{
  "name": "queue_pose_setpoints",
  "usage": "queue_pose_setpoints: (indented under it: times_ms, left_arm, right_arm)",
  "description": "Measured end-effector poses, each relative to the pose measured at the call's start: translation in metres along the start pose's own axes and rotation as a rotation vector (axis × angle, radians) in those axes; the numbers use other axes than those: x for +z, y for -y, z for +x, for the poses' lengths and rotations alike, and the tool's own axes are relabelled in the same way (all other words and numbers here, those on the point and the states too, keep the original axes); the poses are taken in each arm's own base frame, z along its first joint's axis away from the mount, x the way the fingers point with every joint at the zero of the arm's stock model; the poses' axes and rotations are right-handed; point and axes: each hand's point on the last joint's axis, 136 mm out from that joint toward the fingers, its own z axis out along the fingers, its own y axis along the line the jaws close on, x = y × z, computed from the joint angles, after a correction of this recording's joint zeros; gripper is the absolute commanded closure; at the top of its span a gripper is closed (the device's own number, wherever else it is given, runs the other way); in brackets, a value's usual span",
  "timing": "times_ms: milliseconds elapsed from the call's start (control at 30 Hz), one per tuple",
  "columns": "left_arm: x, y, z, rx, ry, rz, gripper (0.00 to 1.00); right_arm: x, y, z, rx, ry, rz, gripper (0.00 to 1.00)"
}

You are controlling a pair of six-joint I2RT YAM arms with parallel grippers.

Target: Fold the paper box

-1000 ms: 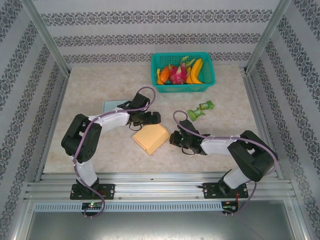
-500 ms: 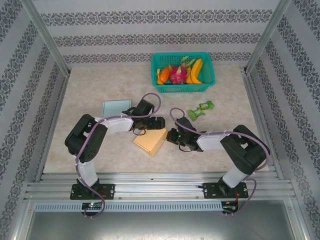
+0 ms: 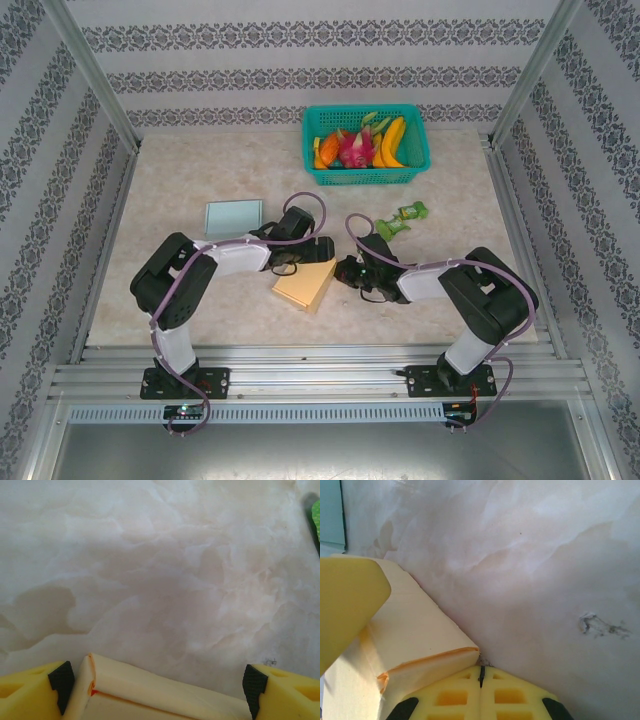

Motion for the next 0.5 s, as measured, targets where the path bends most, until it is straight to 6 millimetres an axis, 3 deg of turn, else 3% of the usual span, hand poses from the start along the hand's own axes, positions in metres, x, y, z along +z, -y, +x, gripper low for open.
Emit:
queue_pose_setpoints:
  times_ms: [267,400,500]
  left_arm:
    - [-0.018,0.0,0.001,-0.039,0.001,-0.027,0.08]
    - [-0.033,-0.001,-0.006,-0.063,0.016,-0.004,0.08]
    - [-0.044,-0.015,-0.014,-0.092,0.037,-0.026,0.07]
  right_arm:
    - [-0.008,0.008,-0.012,0.003,0.036,-0.007,1.0]
    - [-0.025,0.011,-0.029,-0.001,0.103,0.0,1.0]
    - [-0.041,0.01,-0.032,-0.019,0.139,0.002,1.0]
